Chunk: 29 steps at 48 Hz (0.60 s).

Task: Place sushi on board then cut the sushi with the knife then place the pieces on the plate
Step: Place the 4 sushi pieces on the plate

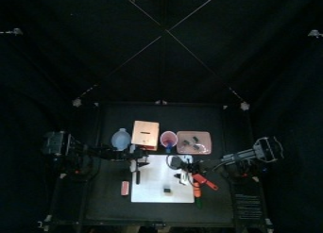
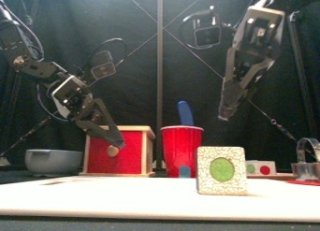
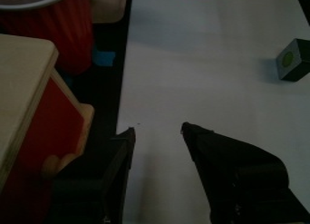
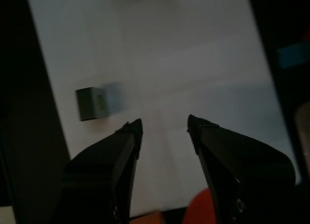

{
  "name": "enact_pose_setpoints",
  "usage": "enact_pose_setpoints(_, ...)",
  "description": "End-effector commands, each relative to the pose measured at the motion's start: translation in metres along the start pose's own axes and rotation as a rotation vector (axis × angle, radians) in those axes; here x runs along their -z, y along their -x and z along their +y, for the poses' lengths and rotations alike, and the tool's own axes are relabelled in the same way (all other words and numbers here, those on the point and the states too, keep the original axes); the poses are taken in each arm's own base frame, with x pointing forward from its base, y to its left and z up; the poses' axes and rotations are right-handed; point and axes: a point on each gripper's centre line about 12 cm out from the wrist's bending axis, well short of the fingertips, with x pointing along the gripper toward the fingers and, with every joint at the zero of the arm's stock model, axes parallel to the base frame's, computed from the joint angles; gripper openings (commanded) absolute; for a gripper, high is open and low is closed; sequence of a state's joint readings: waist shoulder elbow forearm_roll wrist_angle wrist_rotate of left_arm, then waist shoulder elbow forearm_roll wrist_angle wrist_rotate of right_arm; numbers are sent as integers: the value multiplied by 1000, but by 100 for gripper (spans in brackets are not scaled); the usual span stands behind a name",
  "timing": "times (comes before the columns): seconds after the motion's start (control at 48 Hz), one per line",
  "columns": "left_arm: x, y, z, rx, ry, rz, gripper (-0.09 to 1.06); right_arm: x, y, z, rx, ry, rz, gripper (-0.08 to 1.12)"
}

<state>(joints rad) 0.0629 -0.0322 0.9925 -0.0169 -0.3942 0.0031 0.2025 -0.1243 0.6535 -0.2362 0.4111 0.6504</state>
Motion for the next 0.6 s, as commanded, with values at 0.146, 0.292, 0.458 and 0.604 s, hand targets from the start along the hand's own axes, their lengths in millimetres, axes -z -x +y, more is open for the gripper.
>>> enact_pose_setpoints(0.146, -10, -1, 1, -3, 6, -29, 83, -13, -22, 50, -84, 27, 3, 81)
enact_pose_setpoints(0.292, -10, -1, 1, -3, 6, -29, 83, -15, -36, 66, -98, 38, 18, 81)
enact_pose_setpoints(0.458, -9, -1, -1, 1, 2, -26, 83, -12, -45, 72, -103, 28, 38, 81)
enact_pose_setpoints(0.604, -9, -1, -1, 1, 4, -26, 83, -6, -59, 70, -87, 30, 68, 81)
